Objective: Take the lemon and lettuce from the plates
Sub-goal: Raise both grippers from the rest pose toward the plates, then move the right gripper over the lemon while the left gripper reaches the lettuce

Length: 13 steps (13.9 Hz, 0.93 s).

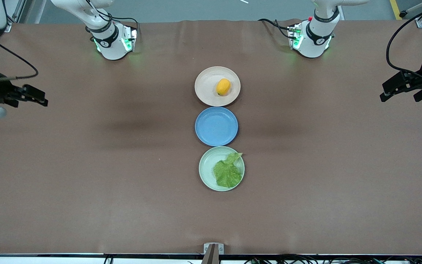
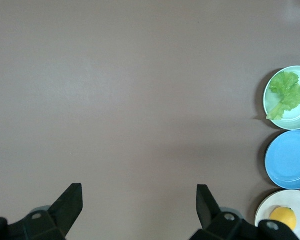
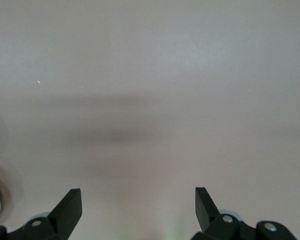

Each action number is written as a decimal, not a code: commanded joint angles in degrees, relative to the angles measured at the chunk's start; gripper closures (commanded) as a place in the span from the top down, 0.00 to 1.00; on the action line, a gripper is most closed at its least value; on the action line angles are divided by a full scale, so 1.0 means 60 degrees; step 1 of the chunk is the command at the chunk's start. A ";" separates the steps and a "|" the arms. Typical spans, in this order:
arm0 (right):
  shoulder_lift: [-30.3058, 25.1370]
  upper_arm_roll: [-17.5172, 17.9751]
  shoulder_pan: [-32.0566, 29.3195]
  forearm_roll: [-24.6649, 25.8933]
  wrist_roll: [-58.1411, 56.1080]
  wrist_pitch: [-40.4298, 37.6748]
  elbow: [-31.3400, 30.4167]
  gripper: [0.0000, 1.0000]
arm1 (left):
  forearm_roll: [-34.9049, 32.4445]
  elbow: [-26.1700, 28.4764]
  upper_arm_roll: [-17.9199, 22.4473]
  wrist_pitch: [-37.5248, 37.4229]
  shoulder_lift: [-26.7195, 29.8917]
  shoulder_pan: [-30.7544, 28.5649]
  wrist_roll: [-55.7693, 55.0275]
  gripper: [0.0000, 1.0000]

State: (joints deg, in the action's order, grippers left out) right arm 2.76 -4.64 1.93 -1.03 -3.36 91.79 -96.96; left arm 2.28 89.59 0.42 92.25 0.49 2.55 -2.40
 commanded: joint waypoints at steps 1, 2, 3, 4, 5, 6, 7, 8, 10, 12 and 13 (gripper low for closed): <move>0.1018 0.0070 0.0016 0.0142 -0.0157 -0.0151 0.0471 1.00 | 0.0220 -0.0151 -0.0129 -0.0053 -0.0563 0.0159 -0.0068 1.00; 0.1004 0.0099 0.0176 0.0041 -0.0042 -0.0297 0.0282 1.00 | 0.0350 -0.0166 -0.0303 0.0020 -0.0899 0.0407 -0.0111 1.00; 0.0946 0.0114 0.0380 -0.0091 0.0191 -0.0414 0.0020 1.00 | 0.0497 -0.0166 -0.0334 0.0137 -0.1265 0.0583 -0.0112 1.00; 0.0844 0.0114 0.0846 -0.0455 0.1527 -0.0459 -0.0128 1.00 | 0.0759 -0.0166 -0.0334 0.0384 -0.1631 0.0860 -0.0170 1.00; 0.0742 0.0114 0.1272 -0.0763 0.2919 -0.0445 -0.0289 1.00 | 0.0936 -0.0166 -0.0334 0.0735 -0.1925 0.1110 -0.0432 1.00; 0.0697 0.0114 0.2030 -0.0824 0.4064 -0.0387 -0.0436 1.00 | 0.0996 -0.0166 -0.0334 0.1173 -0.2363 0.1359 -0.0913 1.00; 0.0610 0.0114 0.2589 -0.0897 0.5148 -0.0241 -0.0597 1.00 | 0.1011 -0.0166 -0.0334 0.1555 -0.2730 0.1680 -0.1353 1.00; 0.0420 0.0114 0.3174 -0.1188 0.6247 0.0152 -0.0975 1.00 | 0.1025 -0.0166 -0.0334 0.1979 -0.3038 0.1930 -0.1836 1.00; 0.0024 0.0114 0.4273 -0.1483 0.7963 0.1365 -0.2072 1.00 | 0.1055 -0.0166 -0.0334 0.2858 -0.3624 0.2238 -0.2700 1.00; -0.0036 0.0114 0.5707 -0.1484 0.9808 0.3062 -0.3172 1.00 | 0.1026 -0.0181 -0.0320 0.3926 -0.4195 0.2634 -0.3390 1.00; 0.0022 0.0114 0.6541 -0.1484 1.0716 0.3941 -0.3582 1.00 | 0.0982 -0.0181 -0.0320 0.4323 -0.4445 0.2853 -0.3741 1.00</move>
State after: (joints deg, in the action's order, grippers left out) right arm 5.47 -3.08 34.04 -9.41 52.54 107.45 -110.86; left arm 7.64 89.95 -1.91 115.10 -23.57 17.72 -21.55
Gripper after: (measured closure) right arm 0.000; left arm 0.000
